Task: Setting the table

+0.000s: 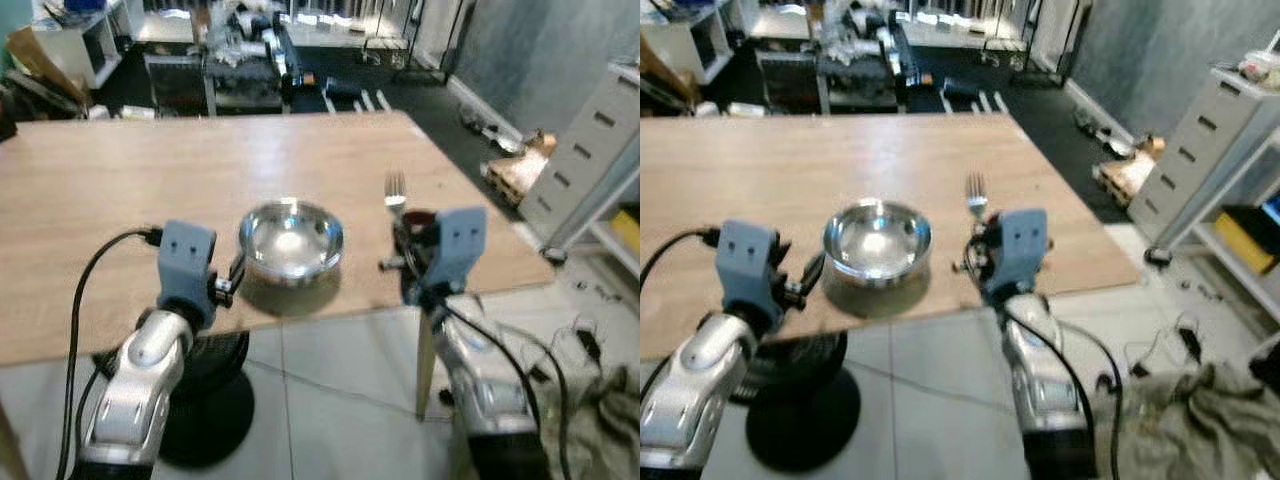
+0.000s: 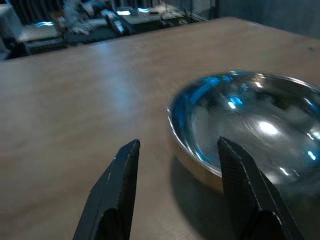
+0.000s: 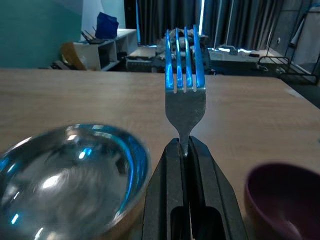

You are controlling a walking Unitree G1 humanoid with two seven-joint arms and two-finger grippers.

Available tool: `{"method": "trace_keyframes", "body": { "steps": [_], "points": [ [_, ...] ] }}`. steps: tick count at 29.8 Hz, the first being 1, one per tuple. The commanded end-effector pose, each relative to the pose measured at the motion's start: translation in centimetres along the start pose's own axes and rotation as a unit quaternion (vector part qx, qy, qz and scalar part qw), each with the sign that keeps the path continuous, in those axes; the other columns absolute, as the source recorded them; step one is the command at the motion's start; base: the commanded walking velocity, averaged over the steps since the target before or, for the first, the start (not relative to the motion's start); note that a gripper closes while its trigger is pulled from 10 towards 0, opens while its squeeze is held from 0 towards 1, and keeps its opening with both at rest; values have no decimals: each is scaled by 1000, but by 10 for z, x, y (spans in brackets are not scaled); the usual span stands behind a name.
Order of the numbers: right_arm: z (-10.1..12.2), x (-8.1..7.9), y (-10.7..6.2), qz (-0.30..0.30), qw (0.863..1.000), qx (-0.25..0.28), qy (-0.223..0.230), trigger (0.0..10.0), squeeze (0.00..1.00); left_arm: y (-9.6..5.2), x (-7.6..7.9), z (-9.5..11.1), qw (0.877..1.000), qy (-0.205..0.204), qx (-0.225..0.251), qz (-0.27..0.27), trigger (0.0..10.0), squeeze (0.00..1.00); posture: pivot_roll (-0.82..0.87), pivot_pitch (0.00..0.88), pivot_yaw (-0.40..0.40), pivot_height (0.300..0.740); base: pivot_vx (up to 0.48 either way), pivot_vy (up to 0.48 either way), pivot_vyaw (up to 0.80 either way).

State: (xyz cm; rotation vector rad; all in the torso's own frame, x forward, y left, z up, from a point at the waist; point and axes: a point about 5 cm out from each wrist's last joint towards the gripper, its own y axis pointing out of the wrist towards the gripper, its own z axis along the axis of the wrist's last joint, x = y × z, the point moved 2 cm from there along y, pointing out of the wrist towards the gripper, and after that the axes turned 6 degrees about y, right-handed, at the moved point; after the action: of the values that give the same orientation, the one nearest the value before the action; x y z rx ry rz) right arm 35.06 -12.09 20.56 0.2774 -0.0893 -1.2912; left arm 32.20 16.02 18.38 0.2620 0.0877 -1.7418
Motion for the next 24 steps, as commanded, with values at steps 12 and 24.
{"method": "trace_keyframes", "body": {
  "steps": [12, 24],
  "points": [
    [2, -6, 4, 33, 993, -12, -115, 10000, 0, -19, 14, 22, 993, -28, 32, -114, 10000, 0, 70, 17, 32, 740, 24, 0, 0],
    [-23, 0, 24, -21, 996, -66, -54, 10000, 0, -27, 26, 39, 985, -46, 47, -157, 10000, 0, 115, 50, 26, 740, 0, 0, 0]
  ]
}}
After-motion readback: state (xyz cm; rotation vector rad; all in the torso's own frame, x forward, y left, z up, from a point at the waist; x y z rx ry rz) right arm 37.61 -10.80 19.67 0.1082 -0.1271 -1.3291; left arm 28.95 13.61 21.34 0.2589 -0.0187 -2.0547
